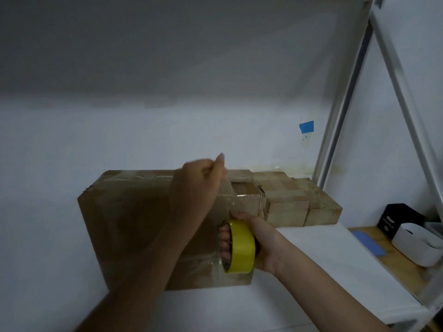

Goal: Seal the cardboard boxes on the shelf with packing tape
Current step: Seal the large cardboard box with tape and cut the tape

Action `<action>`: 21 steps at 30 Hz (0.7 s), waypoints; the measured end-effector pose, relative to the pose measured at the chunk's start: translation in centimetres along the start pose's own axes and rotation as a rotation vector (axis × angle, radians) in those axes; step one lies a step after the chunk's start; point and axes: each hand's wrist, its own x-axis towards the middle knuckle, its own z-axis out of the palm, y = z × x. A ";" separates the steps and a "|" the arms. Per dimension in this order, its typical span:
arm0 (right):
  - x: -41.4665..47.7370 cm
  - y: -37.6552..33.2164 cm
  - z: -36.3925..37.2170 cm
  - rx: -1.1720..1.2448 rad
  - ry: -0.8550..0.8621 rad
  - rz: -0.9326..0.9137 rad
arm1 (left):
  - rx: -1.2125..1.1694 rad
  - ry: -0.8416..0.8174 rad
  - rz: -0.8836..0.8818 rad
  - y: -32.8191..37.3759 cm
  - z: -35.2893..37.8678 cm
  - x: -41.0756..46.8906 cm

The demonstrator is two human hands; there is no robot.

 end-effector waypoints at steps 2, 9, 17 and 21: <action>0.0 0.0 -0.3 -0.034 -0.007 -0.011 | 0.078 -0.036 -0.158 -0.7 0.1 -3.9; -0.3 0.6 -1.6 -0.230 0.108 -0.172 | -0.308 -0.272 -0.570 -0.6 2.9 -10.3; 0.0 3.3 -15.7 -1.192 0.858 -0.109 | -0.639 -0.283 -0.629 -1.7 3.4 -10.5; 0.8 5.7 -21.9 -1.487 0.946 0.085 | -0.696 -0.282 -0.635 -2.1 3.2 -10.8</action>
